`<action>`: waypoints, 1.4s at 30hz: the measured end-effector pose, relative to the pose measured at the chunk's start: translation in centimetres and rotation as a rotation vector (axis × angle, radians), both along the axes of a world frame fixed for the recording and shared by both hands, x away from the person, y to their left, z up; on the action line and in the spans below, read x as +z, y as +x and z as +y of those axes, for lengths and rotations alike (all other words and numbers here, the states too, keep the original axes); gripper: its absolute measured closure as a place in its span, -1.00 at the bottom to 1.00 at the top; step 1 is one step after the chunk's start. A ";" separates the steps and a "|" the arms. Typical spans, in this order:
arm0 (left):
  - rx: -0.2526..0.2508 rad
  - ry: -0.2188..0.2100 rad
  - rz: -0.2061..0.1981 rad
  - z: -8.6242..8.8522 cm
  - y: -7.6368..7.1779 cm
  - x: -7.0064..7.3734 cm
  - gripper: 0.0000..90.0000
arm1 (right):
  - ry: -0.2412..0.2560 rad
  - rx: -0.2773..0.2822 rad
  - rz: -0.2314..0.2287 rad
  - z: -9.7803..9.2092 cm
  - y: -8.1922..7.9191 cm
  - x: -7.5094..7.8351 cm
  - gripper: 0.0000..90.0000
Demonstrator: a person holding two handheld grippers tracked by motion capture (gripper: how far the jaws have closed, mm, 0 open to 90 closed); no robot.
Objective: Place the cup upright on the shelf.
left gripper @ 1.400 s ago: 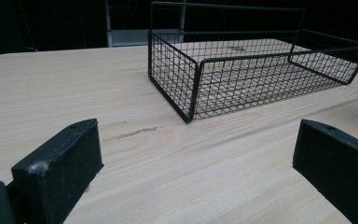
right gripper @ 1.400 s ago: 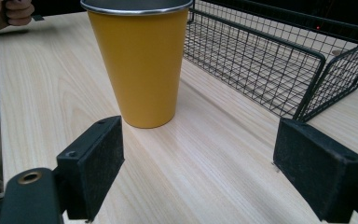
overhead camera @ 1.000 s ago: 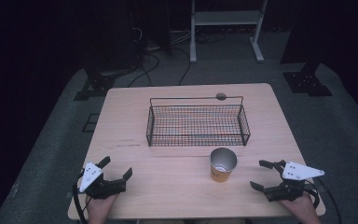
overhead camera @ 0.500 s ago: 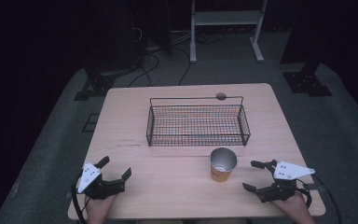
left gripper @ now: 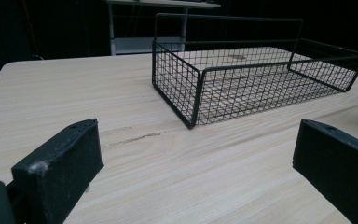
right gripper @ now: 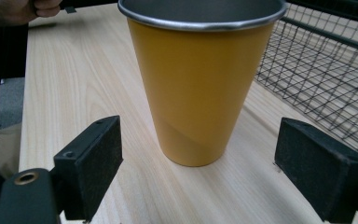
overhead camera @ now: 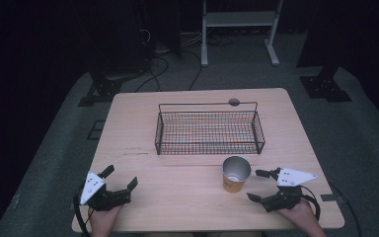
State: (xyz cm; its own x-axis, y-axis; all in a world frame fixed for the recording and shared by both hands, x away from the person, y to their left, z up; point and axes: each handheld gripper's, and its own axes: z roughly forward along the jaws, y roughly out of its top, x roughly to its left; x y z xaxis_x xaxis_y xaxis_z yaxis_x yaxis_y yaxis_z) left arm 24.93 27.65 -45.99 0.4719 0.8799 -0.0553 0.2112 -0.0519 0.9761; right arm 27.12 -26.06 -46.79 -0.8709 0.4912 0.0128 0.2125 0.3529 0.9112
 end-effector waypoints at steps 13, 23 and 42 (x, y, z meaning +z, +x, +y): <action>0.001 -0.002 -0.003 0.0 -0.1 0.0 -1.00 | -0.026 0.006 0.026 2.0 1.2 -0.7 -0.69; 0.000 -0.001 -0.003 0.0 -0.1 0.1 -1.00 | 0.028 -0.001 0.004 2.4 1.7 0.1 -0.69; 0.002 -0.005 -0.006 0.1 -0.1 0.1 -1.00 | 0.077 0.011 -0.011 4.0 2.5 1.2 -0.72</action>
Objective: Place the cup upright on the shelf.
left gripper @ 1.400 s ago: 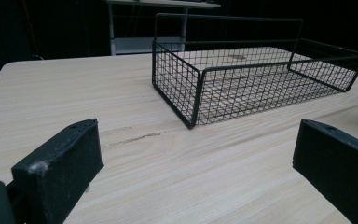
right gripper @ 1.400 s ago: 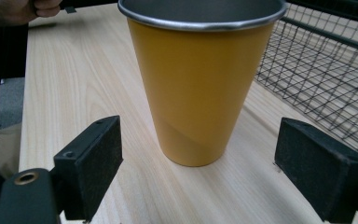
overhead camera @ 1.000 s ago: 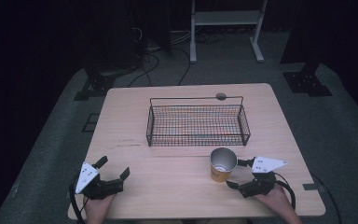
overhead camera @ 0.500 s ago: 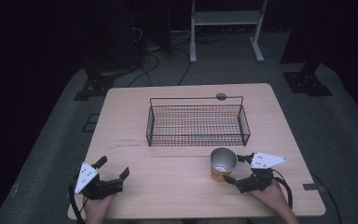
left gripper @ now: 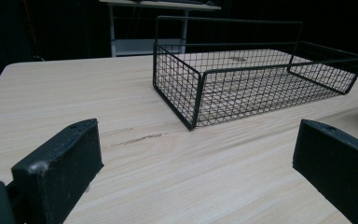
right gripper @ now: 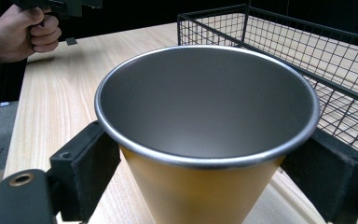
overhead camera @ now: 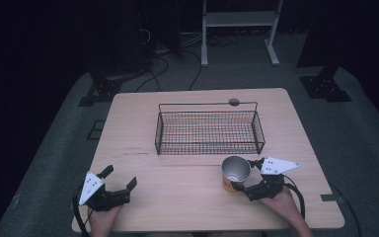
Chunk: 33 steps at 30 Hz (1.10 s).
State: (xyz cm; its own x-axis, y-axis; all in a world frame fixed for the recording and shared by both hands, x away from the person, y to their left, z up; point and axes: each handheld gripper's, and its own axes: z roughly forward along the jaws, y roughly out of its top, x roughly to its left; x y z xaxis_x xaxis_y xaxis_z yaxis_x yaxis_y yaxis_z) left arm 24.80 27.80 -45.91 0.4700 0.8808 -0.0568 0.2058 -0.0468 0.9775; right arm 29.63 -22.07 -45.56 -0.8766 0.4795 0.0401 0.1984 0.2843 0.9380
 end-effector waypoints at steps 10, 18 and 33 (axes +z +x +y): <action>-0.003 0.004 0.000 -0.1 0.0 0.0 -1.00 | 0.019 -0.017 -0.003 0.5 0.4 -0.2 -0.73; 0.000 0.000 -0.001 0.0 0.0 0.0 -1.00 | 0.019 -0.028 -0.021 1.0 0.7 -0.5 -0.71; 0.003 0.000 -0.004 0.1 -0.1 0.1 -1.00 | 0.007 -0.021 -0.043 1.1 0.5 -0.5 -0.69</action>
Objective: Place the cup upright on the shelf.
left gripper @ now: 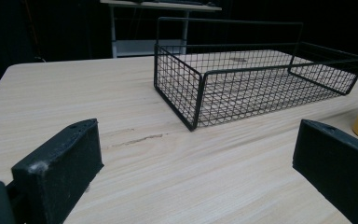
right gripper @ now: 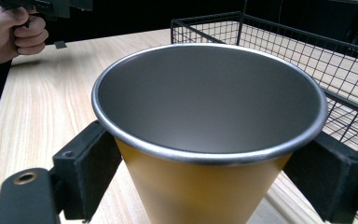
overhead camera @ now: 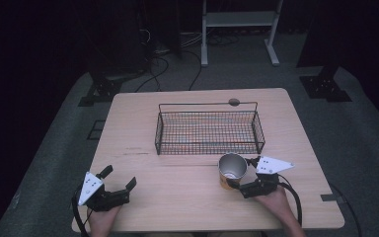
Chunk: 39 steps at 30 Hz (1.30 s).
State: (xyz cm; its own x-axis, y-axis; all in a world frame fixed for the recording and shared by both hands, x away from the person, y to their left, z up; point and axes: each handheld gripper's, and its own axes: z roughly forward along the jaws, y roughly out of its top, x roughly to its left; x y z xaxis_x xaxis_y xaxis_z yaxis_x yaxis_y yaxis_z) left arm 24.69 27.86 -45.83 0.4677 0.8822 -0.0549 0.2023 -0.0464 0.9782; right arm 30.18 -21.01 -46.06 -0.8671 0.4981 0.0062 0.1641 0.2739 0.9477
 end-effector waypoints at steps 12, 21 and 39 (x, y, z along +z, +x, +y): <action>0.002 0.001 -0.001 0.0 0.0 0.0 -1.00 | 0.025 0.008 -0.018 -0.3 -0.4 1.7 -0.69; 0.004 0.000 -0.002 0.1 0.0 0.0 -1.00 | 0.043 0.036 -0.026 0.2 1.4 5.9 -0.69; 0.006 -0.004 -0.002 0.3 -0.1 0.0 -1.00 | 0.052 0.071 -0.003 1.8 8.3 10.9 -0.69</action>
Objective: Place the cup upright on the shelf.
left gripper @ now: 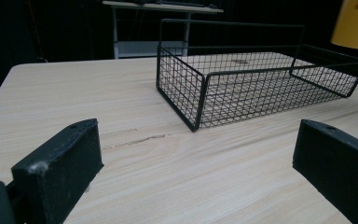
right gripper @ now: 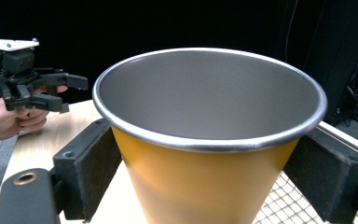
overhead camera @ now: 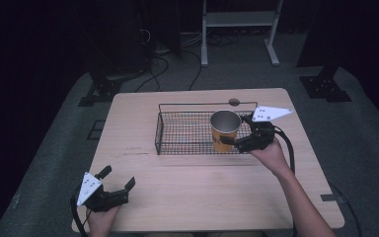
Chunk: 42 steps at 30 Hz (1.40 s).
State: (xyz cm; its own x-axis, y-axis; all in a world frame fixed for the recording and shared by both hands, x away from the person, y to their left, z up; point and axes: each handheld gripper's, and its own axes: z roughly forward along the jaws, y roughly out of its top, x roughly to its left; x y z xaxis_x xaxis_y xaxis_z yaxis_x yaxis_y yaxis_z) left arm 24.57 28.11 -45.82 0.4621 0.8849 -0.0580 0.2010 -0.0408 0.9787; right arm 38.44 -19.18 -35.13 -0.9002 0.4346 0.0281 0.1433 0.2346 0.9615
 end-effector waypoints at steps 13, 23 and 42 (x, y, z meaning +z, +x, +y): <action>0.007 -0.013 0.000 0.3 -0.1 0.0 -1.00 | -0.047 0.015 0.069 2.1 4.9 -0.7 -0.69; 0.009 -0.018 -0.002 0.4 -0.1 0.0 -1.00 | -0.068 0.018 0.107 3.2 7.5 -0.5 -0.69; 0.008 -0.021 -0.005 0.5 -0.1 0.0 -1.00 | -0.090 0.023 0.127 5.4 10.2 0.3 -0.69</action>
